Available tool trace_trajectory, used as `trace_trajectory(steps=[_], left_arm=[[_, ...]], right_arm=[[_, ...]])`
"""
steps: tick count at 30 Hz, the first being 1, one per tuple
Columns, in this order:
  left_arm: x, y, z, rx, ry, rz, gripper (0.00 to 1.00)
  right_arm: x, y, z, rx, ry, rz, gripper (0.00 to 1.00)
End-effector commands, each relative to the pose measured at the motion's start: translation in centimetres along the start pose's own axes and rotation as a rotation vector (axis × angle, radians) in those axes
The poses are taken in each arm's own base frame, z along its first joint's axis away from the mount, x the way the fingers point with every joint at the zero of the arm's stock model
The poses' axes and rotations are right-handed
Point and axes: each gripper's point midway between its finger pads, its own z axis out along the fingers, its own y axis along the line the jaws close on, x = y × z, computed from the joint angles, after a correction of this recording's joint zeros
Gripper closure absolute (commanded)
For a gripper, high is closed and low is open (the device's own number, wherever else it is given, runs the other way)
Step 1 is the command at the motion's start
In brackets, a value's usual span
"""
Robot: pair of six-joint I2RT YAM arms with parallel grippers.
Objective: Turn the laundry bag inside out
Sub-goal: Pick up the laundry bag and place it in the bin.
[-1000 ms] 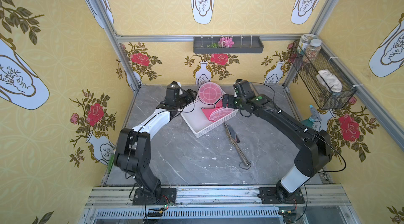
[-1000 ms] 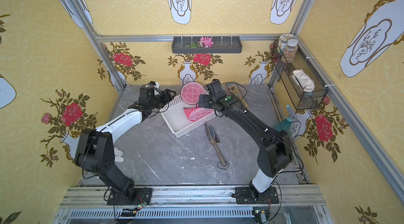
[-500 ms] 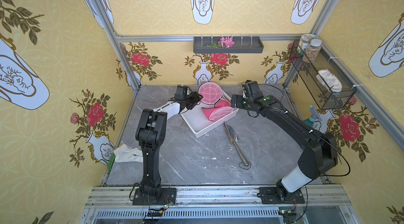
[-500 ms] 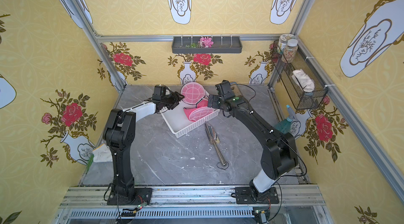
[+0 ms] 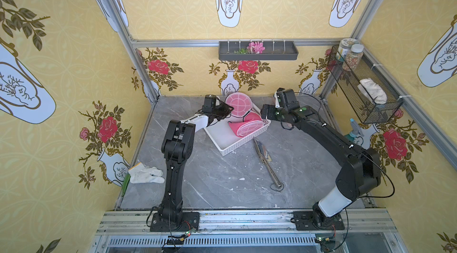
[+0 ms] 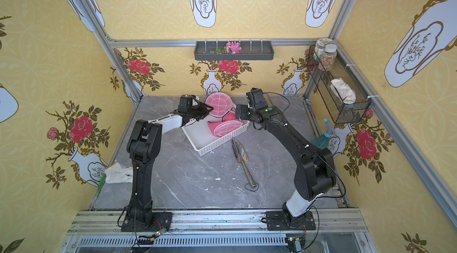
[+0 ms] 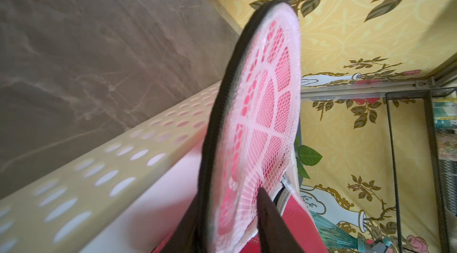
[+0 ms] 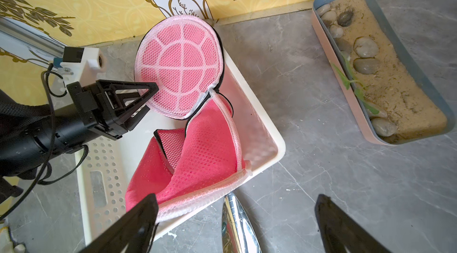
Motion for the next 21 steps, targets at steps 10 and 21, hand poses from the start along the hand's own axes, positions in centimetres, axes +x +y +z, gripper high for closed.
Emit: trace_trajectory(steps=[10,21], left_arm=[[-3.9,-12.1,-5.9,0.292,-0.252,0.282,1.0],[-4.4,-27.6,-21.0,0.476,-0.57,0.717,1.0]], right_arm=[[-2.9,1.4,-3.0,-0.117,-0.135,-0.063,0.0],[-8.2,3.7,-9.7,-0.219,-0.308,-0.084,0.0]])
